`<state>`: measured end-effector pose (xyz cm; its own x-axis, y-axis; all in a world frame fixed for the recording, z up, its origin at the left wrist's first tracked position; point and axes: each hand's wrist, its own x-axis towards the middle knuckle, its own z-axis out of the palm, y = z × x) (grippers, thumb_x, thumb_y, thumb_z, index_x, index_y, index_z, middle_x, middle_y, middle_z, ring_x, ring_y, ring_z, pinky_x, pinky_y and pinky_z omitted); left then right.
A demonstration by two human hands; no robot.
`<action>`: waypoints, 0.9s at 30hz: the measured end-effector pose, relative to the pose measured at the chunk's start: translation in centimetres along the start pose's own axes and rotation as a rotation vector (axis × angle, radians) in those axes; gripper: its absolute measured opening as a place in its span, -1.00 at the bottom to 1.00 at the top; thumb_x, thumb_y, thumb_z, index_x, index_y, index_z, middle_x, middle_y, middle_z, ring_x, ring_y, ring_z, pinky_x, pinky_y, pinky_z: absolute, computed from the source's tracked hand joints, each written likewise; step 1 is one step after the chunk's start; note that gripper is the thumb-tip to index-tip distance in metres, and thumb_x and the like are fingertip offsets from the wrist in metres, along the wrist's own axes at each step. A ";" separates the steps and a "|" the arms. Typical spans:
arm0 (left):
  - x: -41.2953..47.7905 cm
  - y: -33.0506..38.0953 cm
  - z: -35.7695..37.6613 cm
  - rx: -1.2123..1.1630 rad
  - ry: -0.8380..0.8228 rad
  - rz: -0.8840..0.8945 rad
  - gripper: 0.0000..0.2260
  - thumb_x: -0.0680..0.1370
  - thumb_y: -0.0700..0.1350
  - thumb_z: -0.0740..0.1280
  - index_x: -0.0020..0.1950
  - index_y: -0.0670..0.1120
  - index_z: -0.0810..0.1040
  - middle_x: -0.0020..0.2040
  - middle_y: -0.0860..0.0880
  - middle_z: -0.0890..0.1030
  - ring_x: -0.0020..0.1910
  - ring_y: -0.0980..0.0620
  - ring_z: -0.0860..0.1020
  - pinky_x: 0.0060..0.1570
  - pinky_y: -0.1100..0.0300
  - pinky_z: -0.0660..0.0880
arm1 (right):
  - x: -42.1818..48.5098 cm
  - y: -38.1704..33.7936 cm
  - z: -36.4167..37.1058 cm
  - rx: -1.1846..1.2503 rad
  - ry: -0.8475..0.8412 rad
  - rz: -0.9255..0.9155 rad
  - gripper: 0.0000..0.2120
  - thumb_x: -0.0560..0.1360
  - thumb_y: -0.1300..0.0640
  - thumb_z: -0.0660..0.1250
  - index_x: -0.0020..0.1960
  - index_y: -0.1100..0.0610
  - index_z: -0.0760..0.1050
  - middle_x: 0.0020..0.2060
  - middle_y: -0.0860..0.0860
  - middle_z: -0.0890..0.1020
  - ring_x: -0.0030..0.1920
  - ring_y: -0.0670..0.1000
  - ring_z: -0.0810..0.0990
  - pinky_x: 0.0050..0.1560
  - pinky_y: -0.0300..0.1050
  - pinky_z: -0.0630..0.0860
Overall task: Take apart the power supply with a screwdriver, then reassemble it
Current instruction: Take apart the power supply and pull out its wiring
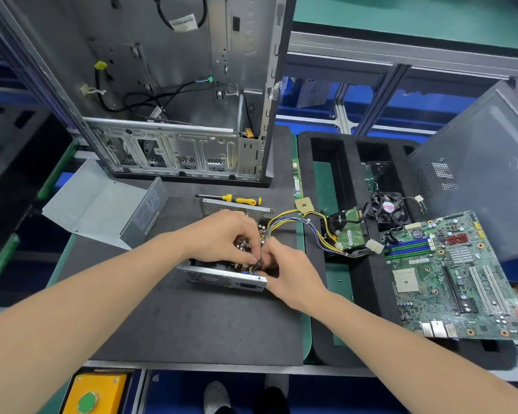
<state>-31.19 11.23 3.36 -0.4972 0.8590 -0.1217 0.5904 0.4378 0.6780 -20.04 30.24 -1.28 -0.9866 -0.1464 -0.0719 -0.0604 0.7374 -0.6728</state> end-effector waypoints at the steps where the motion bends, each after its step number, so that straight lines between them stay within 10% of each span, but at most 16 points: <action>1: 0.0 0.0 0.0 -0.002 0.000 -0.001 -0.92 0.48 -0.05 0.58 -0.08 0.10 0.74 -0.03 0.17 0.65 0.03 0.15 0.56 0.14 0.04 0.49 | 0.1 0.0 0.0 0.002 -0.009 0.000 -0.58 0.47 0.13 0.52 -0.08 -0.11 0.24 -0.24 -0.16 0.54 -0.19 0.01 0.47 -0.15 0.07 0.52; 7: 0.2 -0.3 0.1 -0.008 -0.015 -0.013 -0.90 0.45 -0.04 0.59 -0.08 0.13 0.76 -0.01 0.19 0.64 0.04 0.18 0.56 0.14 0.07 0.49 | 0.7 -0.2 -0.2 0.109 -0.026 0.037 -0.59 0.41 0.27 0.54 -0.10 0.00 0.30 -0.33 -0.09 0.55 -0.31 -0.07 0.45 -0.33 -0.31 0.35; 27: 0.3 -0.1 -0.1 -0.008 -0.024 -0.016 -0.90 0.46 -0.06 0.58 -0.12 0.14 0.73 -0.08 0.20 0.65 -0.07 0.12 0.57 0.01 0.07 0.52 | 1.6 -0.6 -2.3 0.434 -0.208 0.455 -0.84 0.35 0.32 0.59 -0.32 0.12 0.69 -0.43 0.07 0.64 -0.41 0.00 0.55 -0.36 -0.15 0.56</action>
<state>-31.43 11.46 3.31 -0.4912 0.8580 -0.1500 0.5772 0.4496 0.6817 -21.97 31.04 0.67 -0.8469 -0.0395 -0.5303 0.4648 0.4293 -0.7744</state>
